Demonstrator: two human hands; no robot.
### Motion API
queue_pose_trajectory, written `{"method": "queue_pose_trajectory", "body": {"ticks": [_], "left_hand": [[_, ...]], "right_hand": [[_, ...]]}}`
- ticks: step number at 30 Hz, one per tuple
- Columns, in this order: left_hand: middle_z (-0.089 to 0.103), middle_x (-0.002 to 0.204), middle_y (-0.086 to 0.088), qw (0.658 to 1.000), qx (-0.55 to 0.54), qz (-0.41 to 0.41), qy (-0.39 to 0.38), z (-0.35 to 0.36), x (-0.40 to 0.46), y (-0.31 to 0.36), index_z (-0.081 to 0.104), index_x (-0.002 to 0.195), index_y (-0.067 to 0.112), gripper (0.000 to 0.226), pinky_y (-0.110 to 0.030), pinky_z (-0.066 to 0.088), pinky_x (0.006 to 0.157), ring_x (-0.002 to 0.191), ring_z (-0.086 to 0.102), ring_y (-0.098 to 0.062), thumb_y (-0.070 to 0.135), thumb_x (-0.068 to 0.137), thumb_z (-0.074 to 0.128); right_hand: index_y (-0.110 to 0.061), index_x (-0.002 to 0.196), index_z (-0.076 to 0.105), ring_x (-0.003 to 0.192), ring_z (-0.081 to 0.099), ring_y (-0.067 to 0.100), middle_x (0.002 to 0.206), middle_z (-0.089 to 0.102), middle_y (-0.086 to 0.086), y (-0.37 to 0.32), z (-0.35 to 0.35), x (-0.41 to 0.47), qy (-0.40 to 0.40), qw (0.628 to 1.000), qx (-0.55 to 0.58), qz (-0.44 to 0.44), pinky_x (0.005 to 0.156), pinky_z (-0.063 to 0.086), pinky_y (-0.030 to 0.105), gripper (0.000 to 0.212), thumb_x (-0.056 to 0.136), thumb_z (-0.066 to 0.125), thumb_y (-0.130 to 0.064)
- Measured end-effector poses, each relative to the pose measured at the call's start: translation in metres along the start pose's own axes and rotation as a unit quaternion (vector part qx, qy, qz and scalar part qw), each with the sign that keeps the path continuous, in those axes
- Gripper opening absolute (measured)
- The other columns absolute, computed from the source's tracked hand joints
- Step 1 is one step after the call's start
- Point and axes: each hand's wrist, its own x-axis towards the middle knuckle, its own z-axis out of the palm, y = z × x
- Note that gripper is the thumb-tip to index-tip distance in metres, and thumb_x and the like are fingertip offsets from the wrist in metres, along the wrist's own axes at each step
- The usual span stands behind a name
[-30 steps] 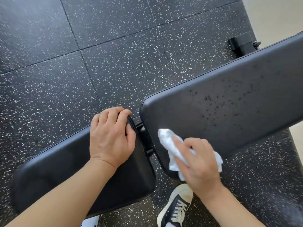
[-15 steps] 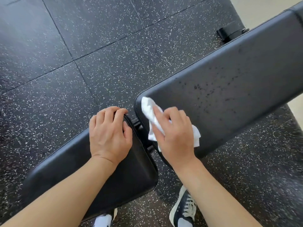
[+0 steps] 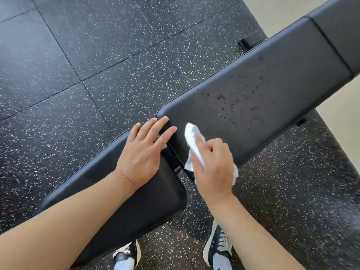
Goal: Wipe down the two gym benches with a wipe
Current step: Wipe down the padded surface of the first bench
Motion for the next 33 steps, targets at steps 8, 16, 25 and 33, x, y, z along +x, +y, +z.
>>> {"method": "queue_pose_trajectory", "body": {"ticks": [8, 16, 25, 33], "left_hand": [[0.044, 0.159, -0.008, 0.998, -0.045, -0.038, -0.029, -0.018, 0.022, 0.018, 0.055, 0.146, 0.015, 0.055, -0.063, 0.030, 0.120, 0.152, 0.034, -0.035, 0.009, 0.092, 0.055], [0.023, 0.173, -0.009, 0.962, -0.111, -0.233, 0.084, 0.021, 0.043, 0.094, 0.035, 0.161, 0.009, 0.064, -0.042, 0.011, 0.129, 0.163, 0.005, -0.032, 0.023, 0.100, 0.049], [0.020, 0.172, -0.013, 0.968, -0.055, -0.215, 0.120, 0.046, 0.046, 0.088, 0.031, 0.160, 0.006, 0.070, -0.034, -0.002, 0.131, 0.162, 0.004, -0.037, 0.026, 0.094, 0.039], [0.021, 0.171, -0.015, 0.968, -0.049, -0.209, 0.131, 0.049, 0.047, 0.087, 0.032, 0.159, 0.006, 0.070, -0.045, 0.006, 0.133, 0.162, 0.005, -0.039, 0.026, 0.093, 0.040]], "right_hand": [[-0.015, 0.129, 0.071, 0.075, 0.045, 0.027, 0.092, 0.055, 0.006, 0.062, -0.032, 0.004, -0.041, 0.993, 0.008, -0.109, 0.063, 0.044, 0.045, 0.035, 0.094, 0.070, -0.016], [-0.027, 0.128, 0.057, 0.082, 0.050, 0.030, 0.097, 0.052, 0.005, 0.088, -0.040, 0.004, 0.011, 0.996, 0.039, 0.080, 0.067, 0.049, 0.051, 0.038, 0.093, 0.066, -0.016], [-0.015, 0.123, 0.075, 0.073, 0.049, 0.026, 0.090, 0.060, 0.005, 0.080, -0.036, -0.016, -0.024, 0.993, 0.062, -0.093, 0.063, 0.043, 0.044, 0.029, 0.101, 0.061, -0.029], [-0.018, 0.136, 0.068, 0.077, 0.044, 0.026, 0.093, 0.053, 0.005, 0.111, -0.035, 0.015, 0.050, 0.995, 0.056, 0.071, 0.068, 0.040, 0.045, 0.037, 0.102, 0.055, -0.022]]}}
